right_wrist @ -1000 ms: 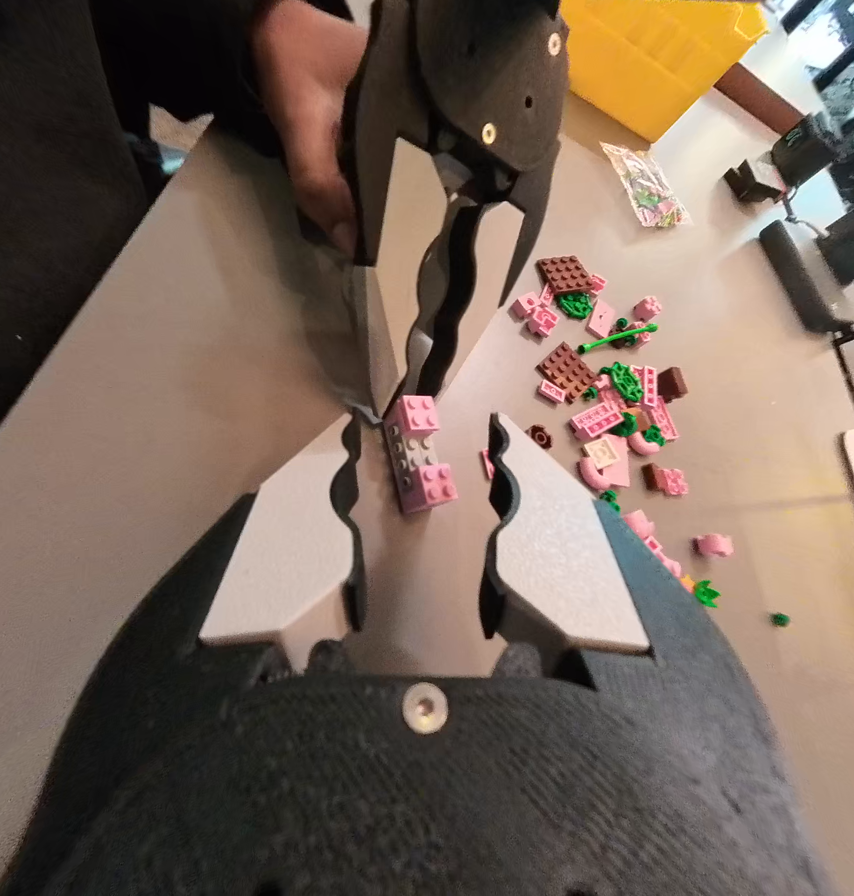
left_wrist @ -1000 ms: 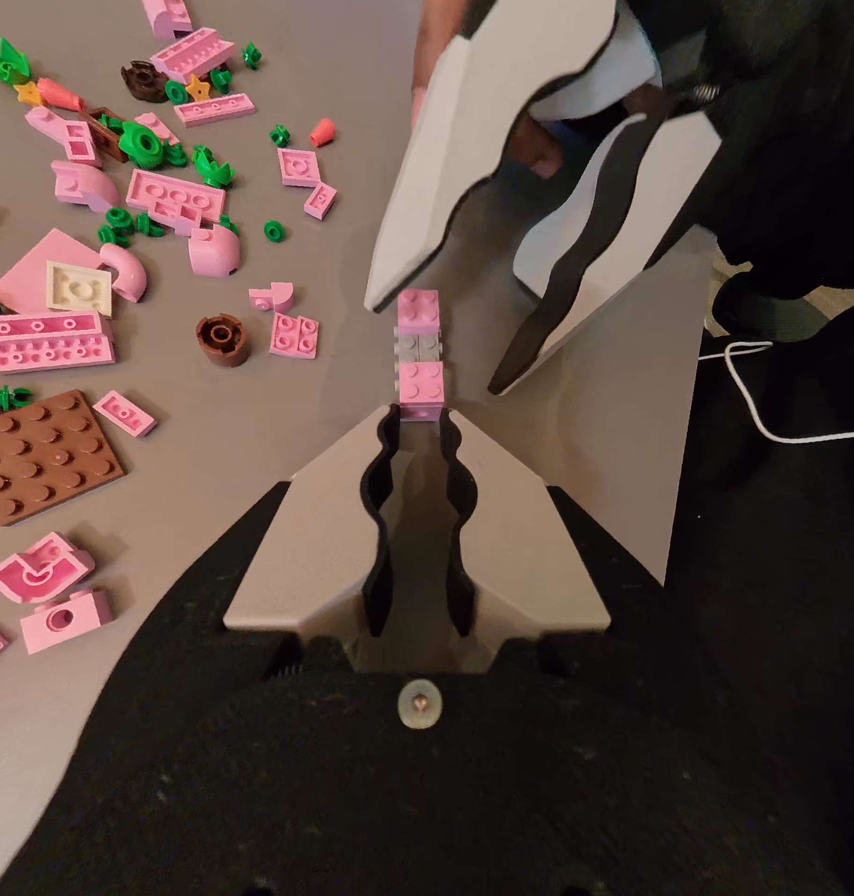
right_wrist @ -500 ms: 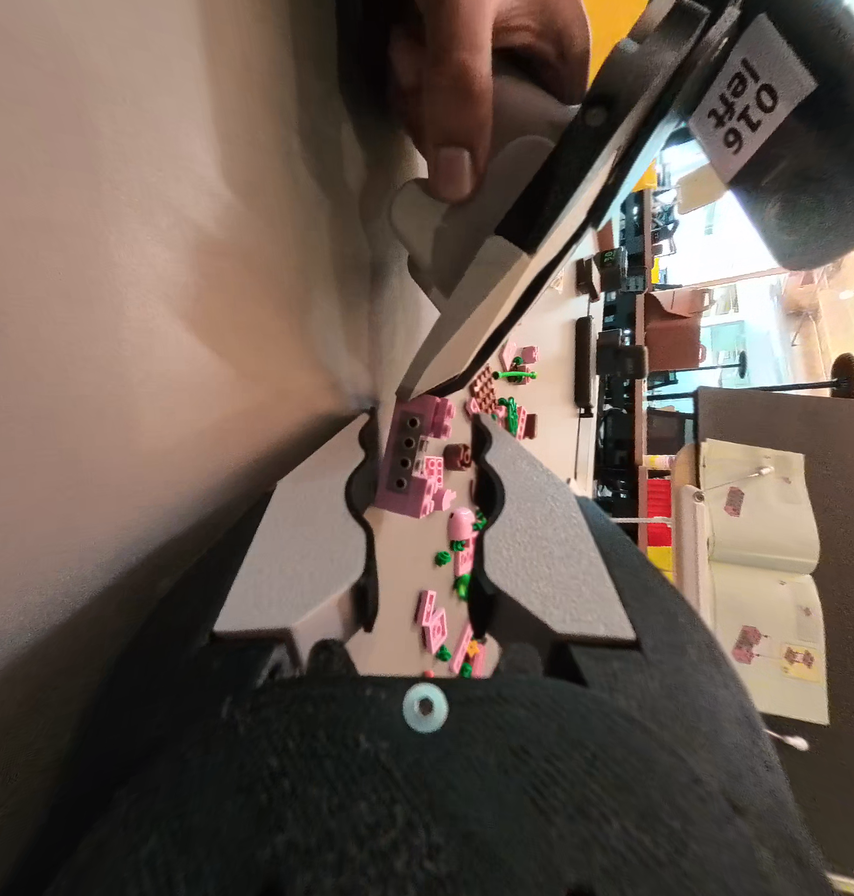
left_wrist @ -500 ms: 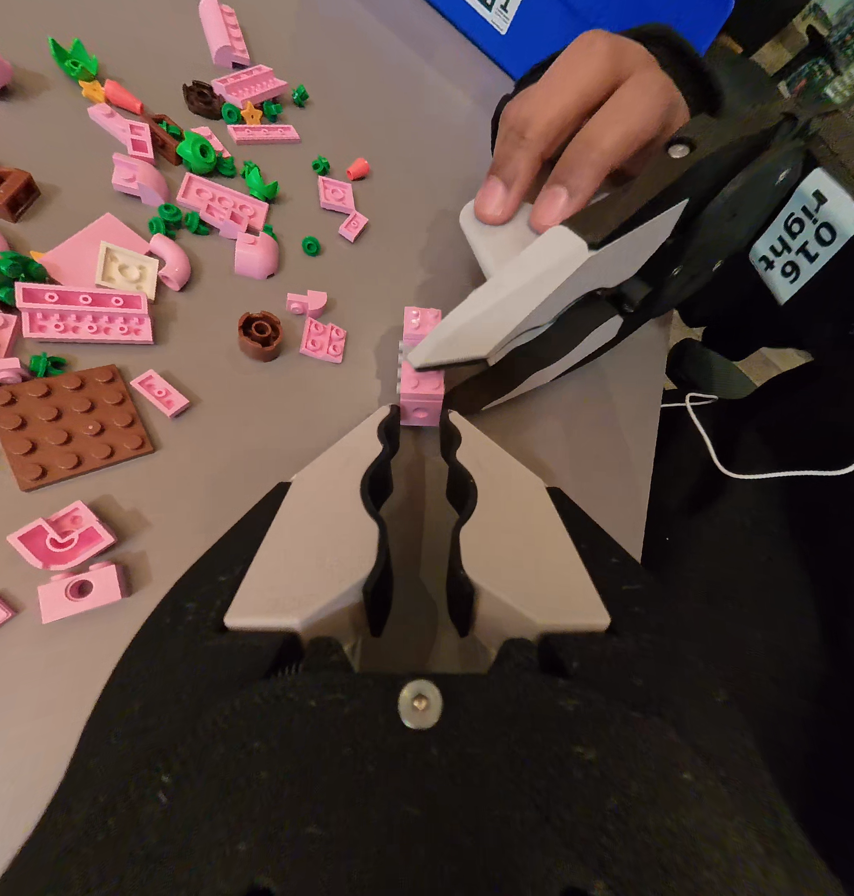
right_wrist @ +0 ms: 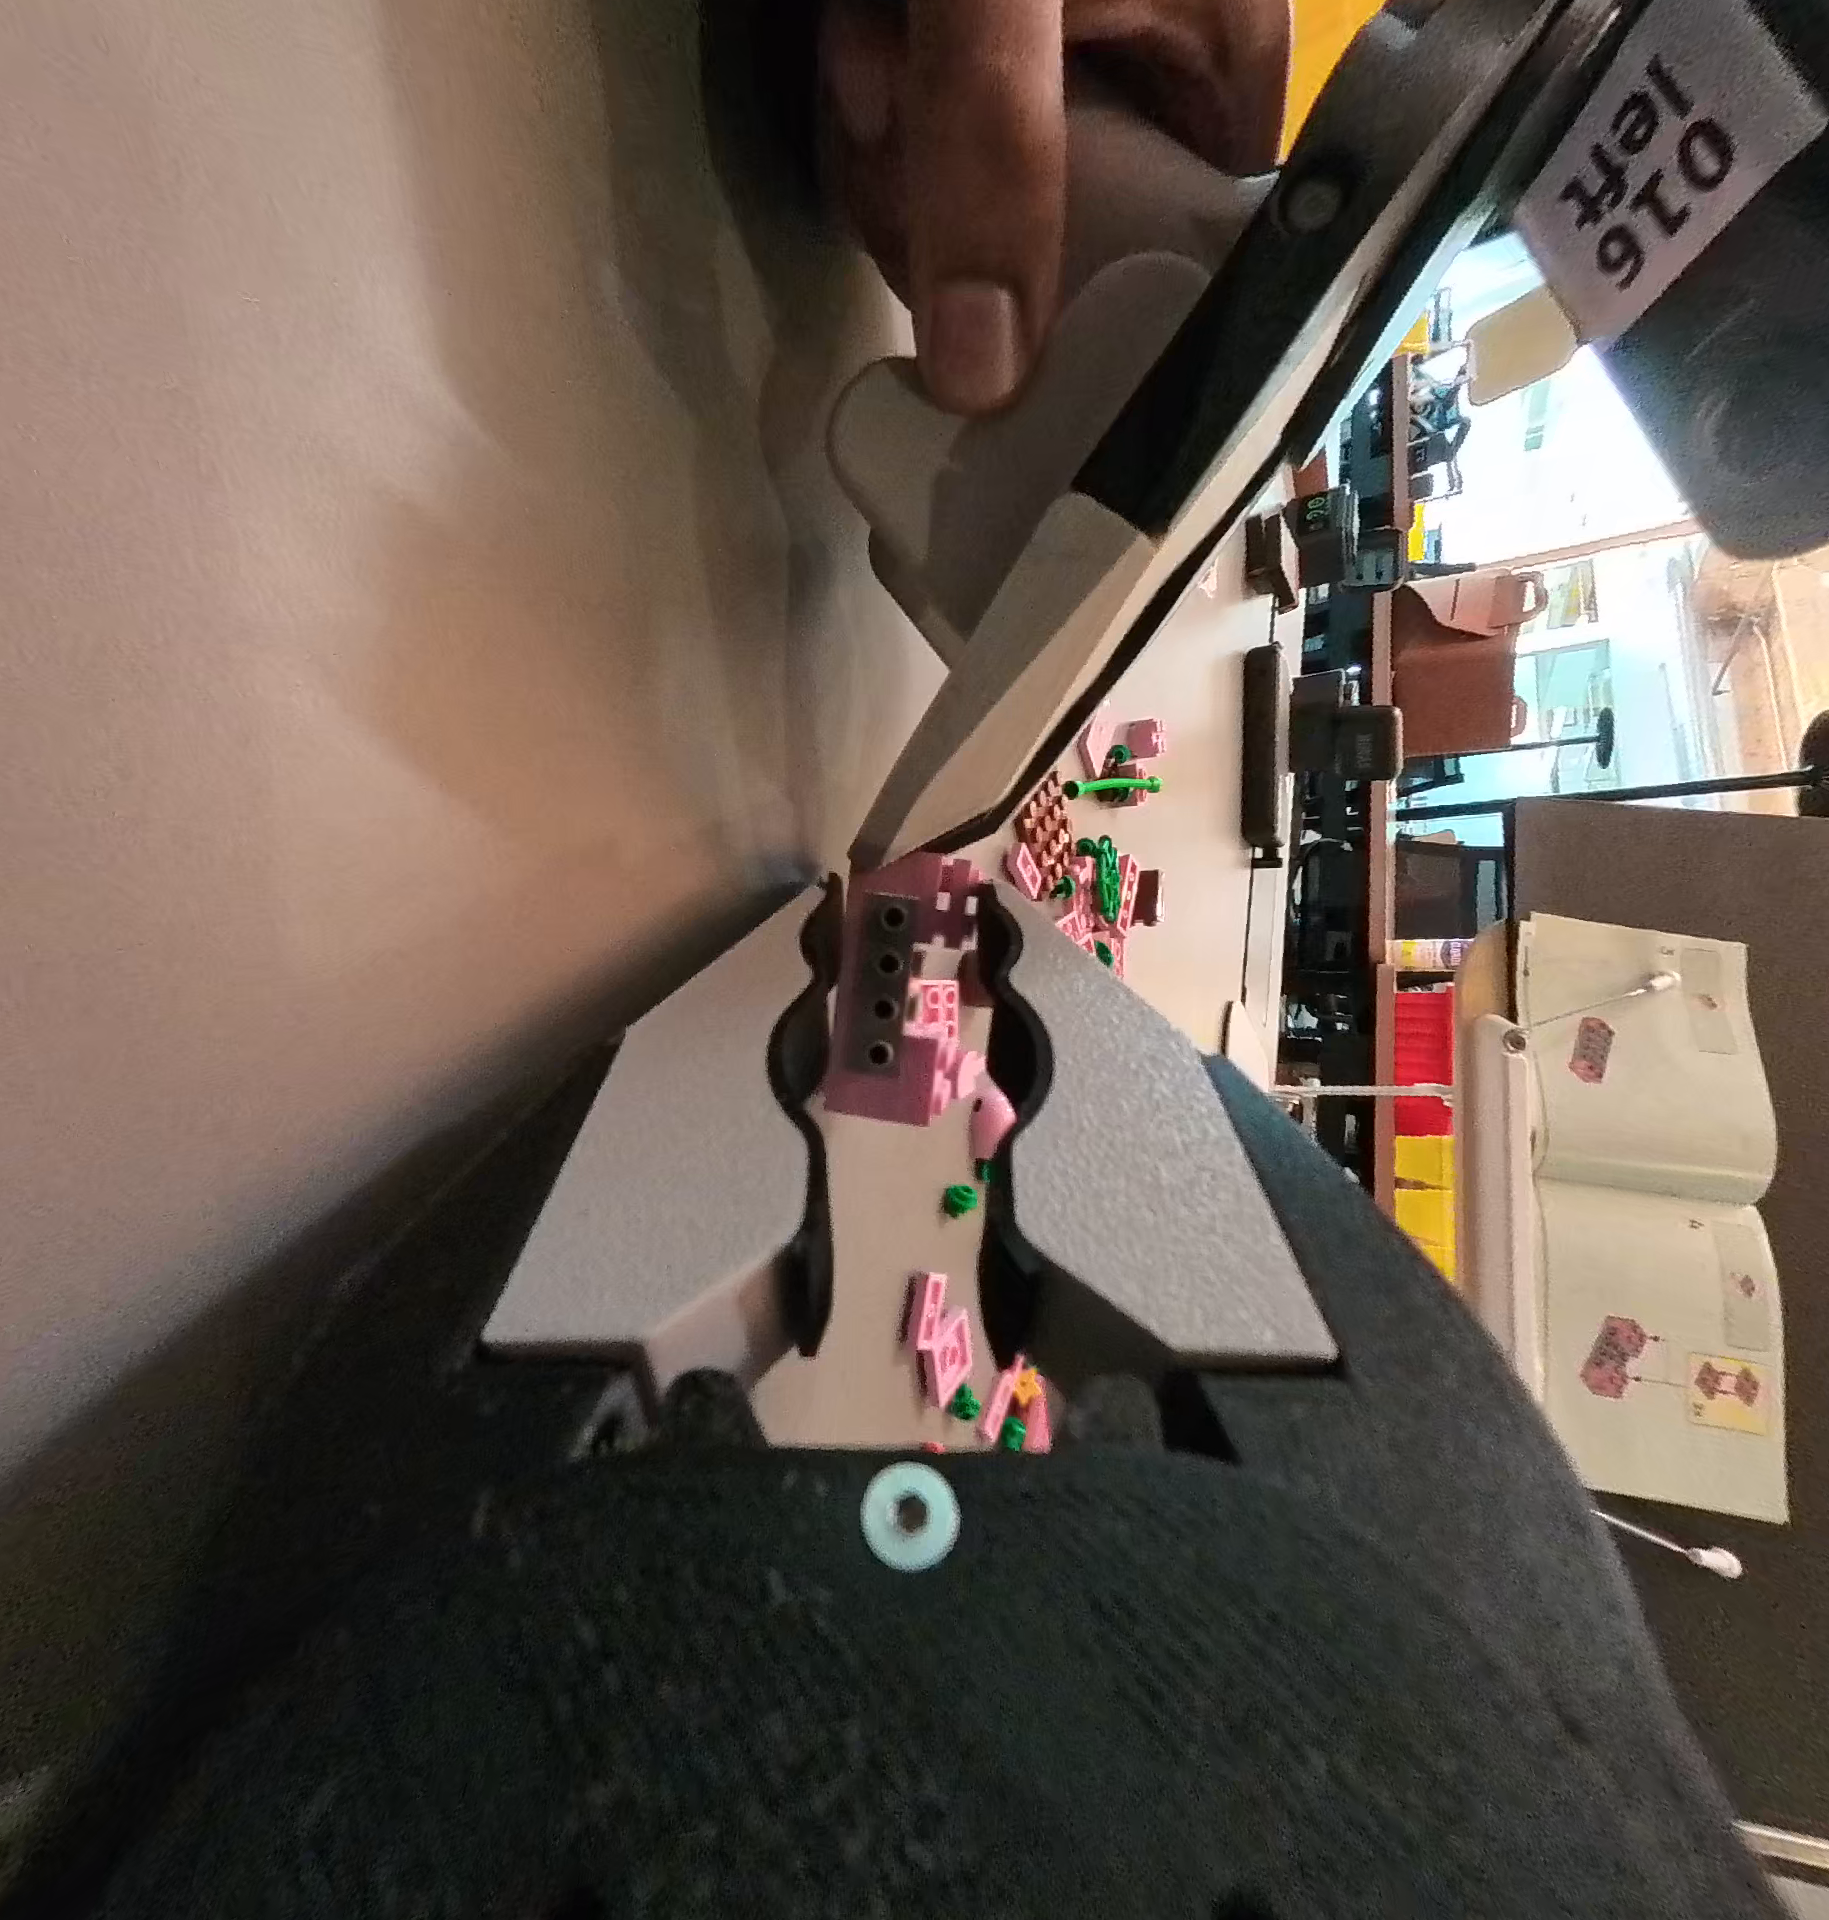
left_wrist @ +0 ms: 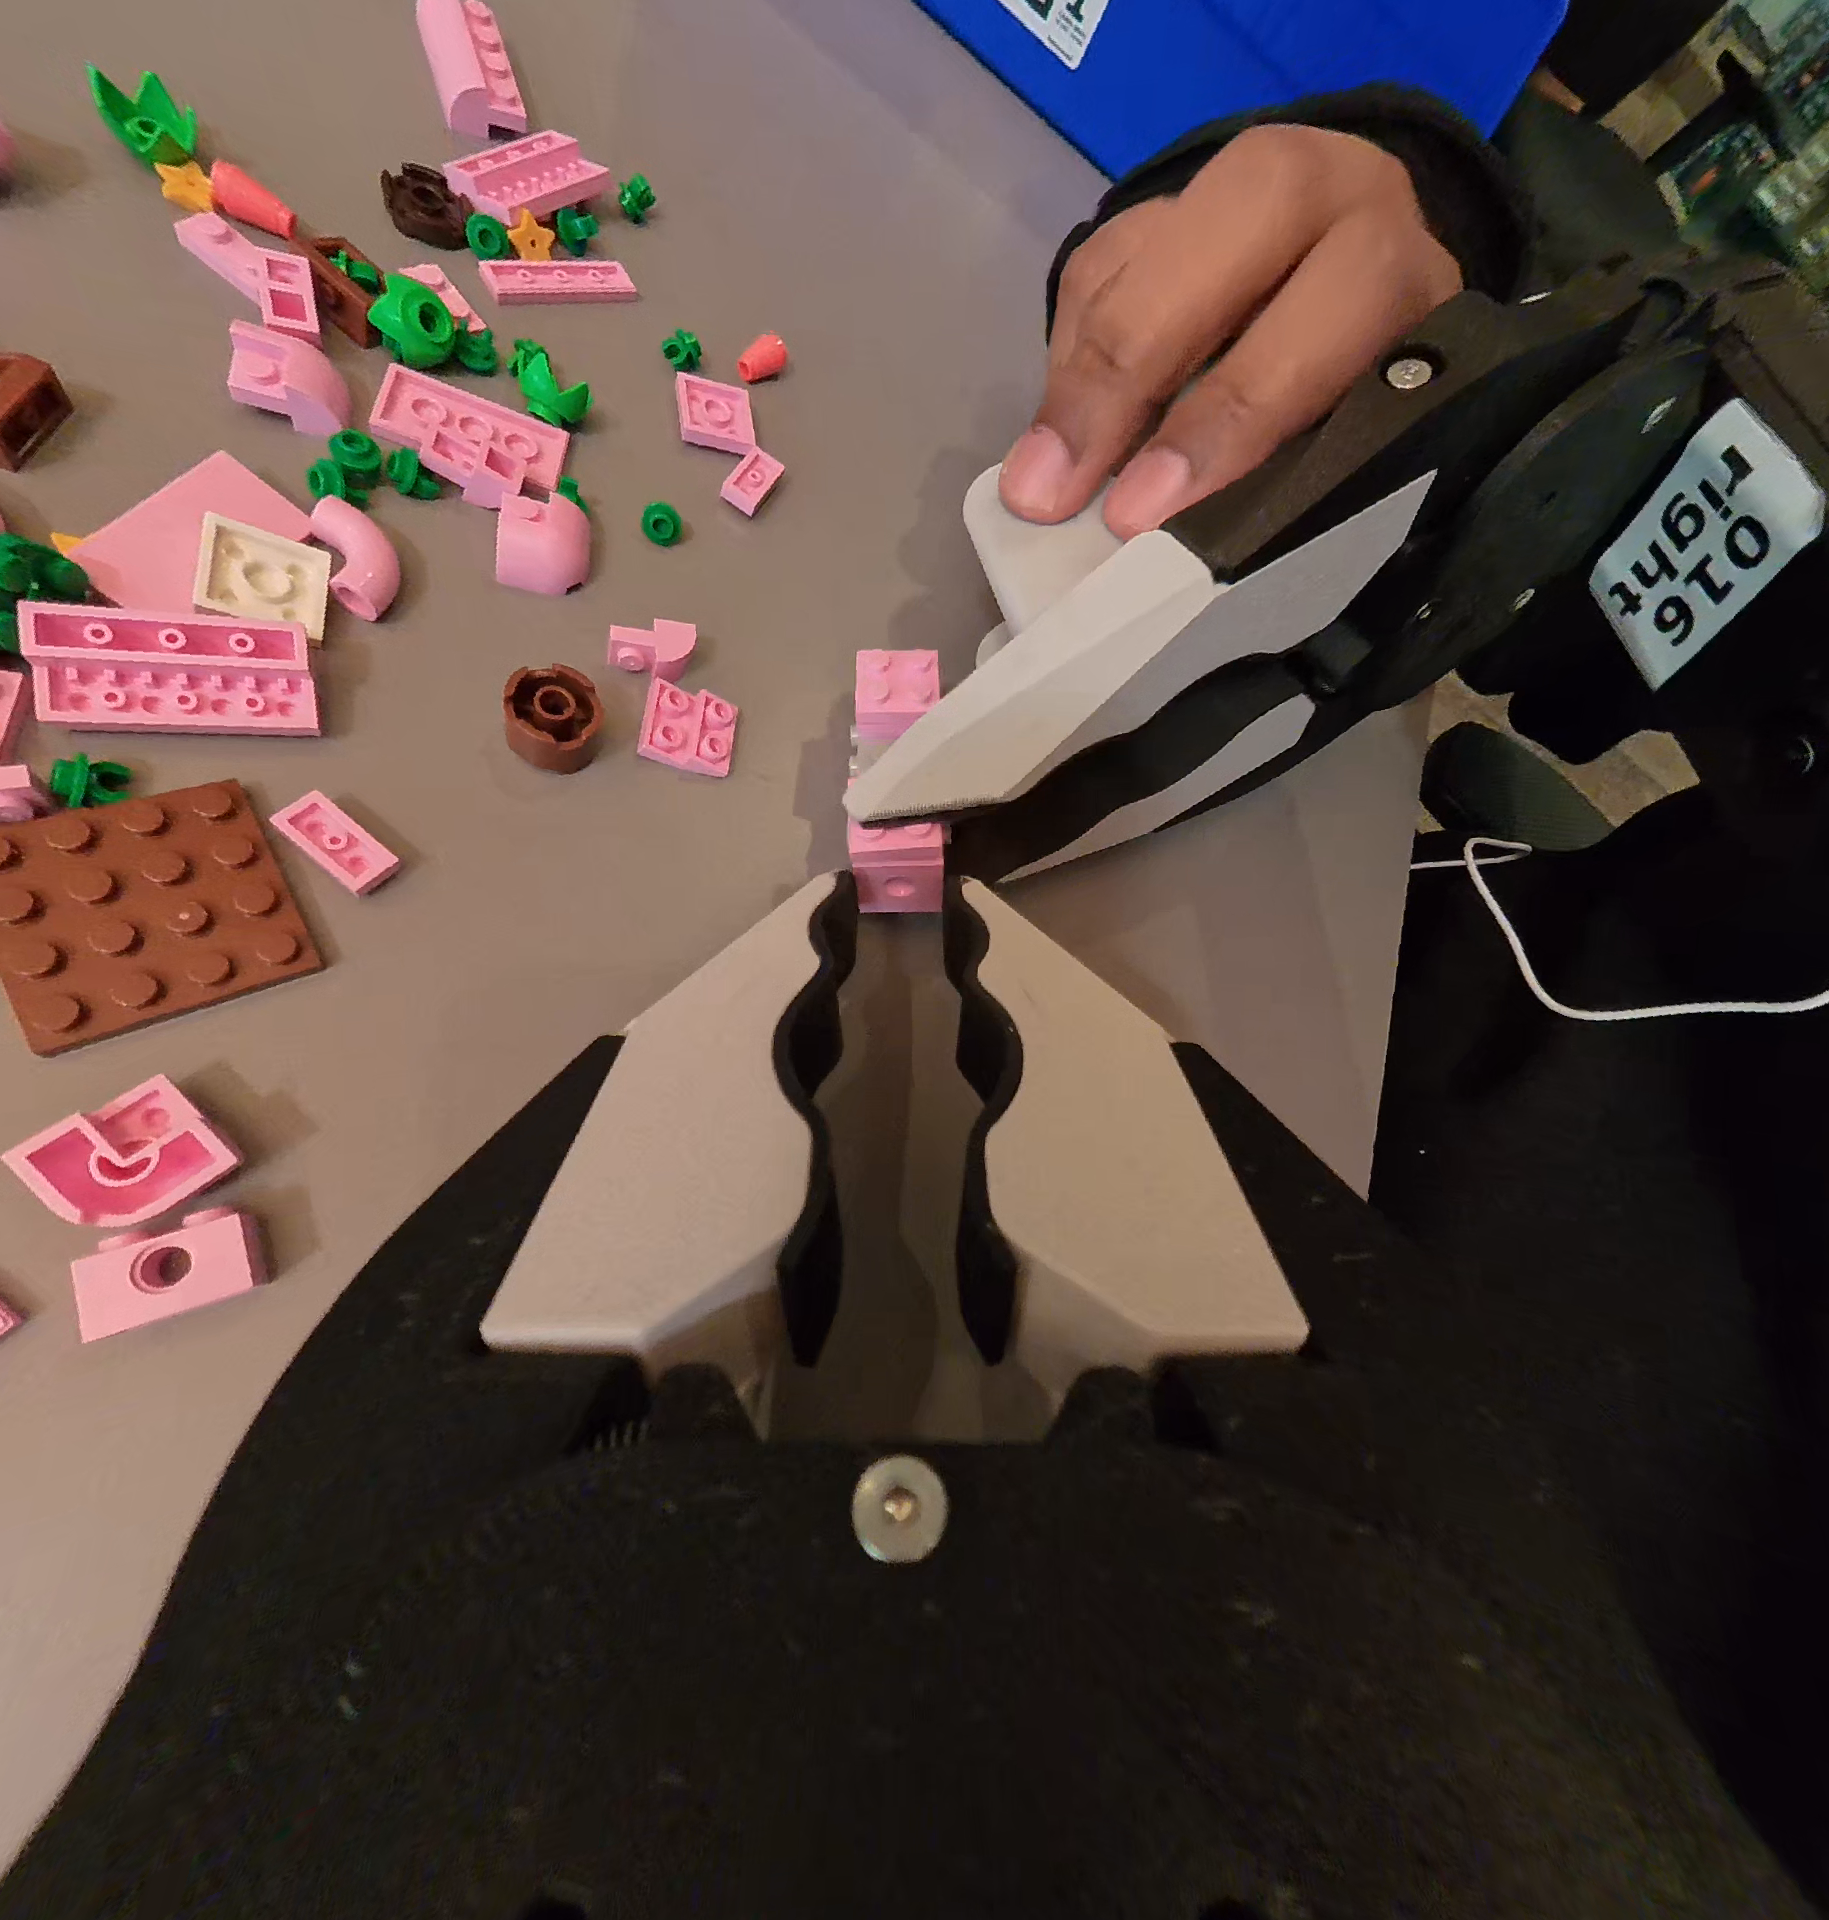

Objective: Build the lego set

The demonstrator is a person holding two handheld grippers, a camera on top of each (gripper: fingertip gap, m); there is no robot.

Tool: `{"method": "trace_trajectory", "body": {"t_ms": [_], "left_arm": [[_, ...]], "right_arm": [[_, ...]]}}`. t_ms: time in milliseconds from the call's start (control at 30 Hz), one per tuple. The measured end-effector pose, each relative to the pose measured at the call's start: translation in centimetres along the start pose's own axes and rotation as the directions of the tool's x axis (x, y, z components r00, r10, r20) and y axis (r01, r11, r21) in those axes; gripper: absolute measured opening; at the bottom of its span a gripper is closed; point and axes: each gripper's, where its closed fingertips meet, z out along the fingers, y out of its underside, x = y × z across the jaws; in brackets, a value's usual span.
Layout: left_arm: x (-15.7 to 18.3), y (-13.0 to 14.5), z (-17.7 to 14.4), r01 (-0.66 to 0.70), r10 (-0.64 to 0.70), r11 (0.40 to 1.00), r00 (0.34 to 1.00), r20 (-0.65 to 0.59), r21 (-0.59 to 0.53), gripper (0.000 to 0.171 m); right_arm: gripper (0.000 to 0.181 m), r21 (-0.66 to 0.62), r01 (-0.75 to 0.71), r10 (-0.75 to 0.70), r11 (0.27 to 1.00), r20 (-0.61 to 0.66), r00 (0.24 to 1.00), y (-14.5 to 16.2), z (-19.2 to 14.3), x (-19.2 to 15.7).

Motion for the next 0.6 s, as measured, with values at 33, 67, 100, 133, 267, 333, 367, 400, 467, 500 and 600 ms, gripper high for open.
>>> {"method": "trace_trajectory", "body": {"t_ms": [33, 67, 100, 133, 267, 333, 367, 400, 467, 500, 600], "left_arm": [[-0.01, -0.06, -0.06, 0.004, -0.004, 1.0, 1.0, -0.003, 0.006, 0.014], [-0.01, -0.13, -0.13, 0.01, -0.01, 1.0, 1.0, -0.008, 0.012, 0.014], [0.01, -0.19, -0.2, 0.018, -0.017, 1.0, 1.0, -0.016, 0.018, 0.014], [0.03, -0.26, -0.26, 0.025, -0.024, 0.999, 0.999, -0.024, 0.024, 0.014], [0.06, -0.29, -0.31, 0.024, -0.024, 0.999, 0.999, -0.026, 0.027, 0.013], [0.07, -0.3, -0.32, 0.021, -0.021, 0.999, 0.999, -0.025, 0.029, 0.014], [0.06, -0.32, -0.34, 0.022, -0.021, 0.999, 0.999, -0.025, 0.03, 0.013], [0.05, -0.34, -0.36, 0.022, -0.022, 0.999, 0.999, -0.025, 0.032, 0.013], [0.01, -0.33, -0.34, 0.023, -0.022, 0.999, 1.0, -0.022, 0.03, 0.013], [0.01, -0.31, -0.32, 0.021, -0.02, 0.999, 1.0, -0.02, 0.029, 0.013], [-0.03, -0.3, -0.32, 0.021, -0.021, 0.999, 1.0, -0.017, 0.028, 0.013]], "right_arm": [[0.024, -0.001, 0.004, -0.004, 1.0, -0.007, 1.0, -0.06, -0.03, 0.1], [0.024, -0.001, 0.011, -0.011, 1.0, -0.017, 1.0, -0.08, -0.03, 0.21], [0.024, -0.001, 0.02, -0.02, 1.0, -0.027, 0.999, -0.1, -0.07, 0.33], [0.023, 0.0, 0.022, -0.022, 1.0, -0.032, 0.999, -0.13, -0.09, 0.42], [0.023, 0.003, -0.002, 0.002, 1.0, -0.022, 1.0, -0.13, -0.08, 0.46], [0.023, 0.004, -0.003, 0.004, 1.0, -0.022, 1.0, -0.14, -0.09, 0.49], [0.023, 0.003, 0.0, 0.0, 1.0, -0.023, 1.0, -0.15, -0.1, 0.51], [0.023, 0.001, 0.004, -0.004, 1.0, -0.026, 1.0, -0.15, -0.08, 0.54], [0.023, -0.003, 0.014, -0.014, 1.0, -0.029, 0.999, -0.14, -0.06, 0.54], [0.023, -0.006, 0.019, -0.019, 1.0, -0.03, 0.999, -0.12, -0.06, 0.53], [0.023, -0.012, 0.036, -0.036, 0.999, -0.037, 0.999, -0.12, -0.02, 0.55]]}}
